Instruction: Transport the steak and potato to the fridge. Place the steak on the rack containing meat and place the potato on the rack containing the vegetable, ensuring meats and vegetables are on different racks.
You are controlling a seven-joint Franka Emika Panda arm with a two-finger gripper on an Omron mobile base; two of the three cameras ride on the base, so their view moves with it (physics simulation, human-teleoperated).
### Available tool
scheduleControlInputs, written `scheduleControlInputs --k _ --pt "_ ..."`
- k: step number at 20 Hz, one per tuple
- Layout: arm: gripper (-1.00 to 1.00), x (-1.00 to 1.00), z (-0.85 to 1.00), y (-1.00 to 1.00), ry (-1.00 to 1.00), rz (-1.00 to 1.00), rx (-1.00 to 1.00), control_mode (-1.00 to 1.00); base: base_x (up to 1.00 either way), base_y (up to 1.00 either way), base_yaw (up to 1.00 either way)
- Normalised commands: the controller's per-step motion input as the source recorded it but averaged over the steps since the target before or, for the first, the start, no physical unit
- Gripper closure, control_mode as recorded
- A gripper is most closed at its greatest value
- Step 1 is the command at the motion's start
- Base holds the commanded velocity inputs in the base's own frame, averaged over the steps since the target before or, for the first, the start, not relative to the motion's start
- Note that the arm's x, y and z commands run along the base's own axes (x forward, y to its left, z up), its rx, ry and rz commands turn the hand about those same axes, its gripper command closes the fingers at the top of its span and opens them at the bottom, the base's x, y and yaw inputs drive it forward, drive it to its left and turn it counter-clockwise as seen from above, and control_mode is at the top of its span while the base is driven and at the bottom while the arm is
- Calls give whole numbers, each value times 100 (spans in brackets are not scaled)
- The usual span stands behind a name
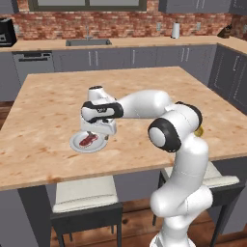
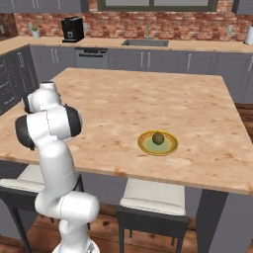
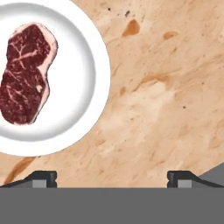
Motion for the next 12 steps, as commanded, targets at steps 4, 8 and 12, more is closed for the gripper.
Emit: scheduleControlInputs --k 4,8,12 --pt "-100 16 -24 13 3 -4 0 -100 0 0 0" --pt "-100 14 -25 13 2 -4 0 -100 0 0 0" --pt "-100 11 -17 12 0 -5 0 -100 0 0 0"
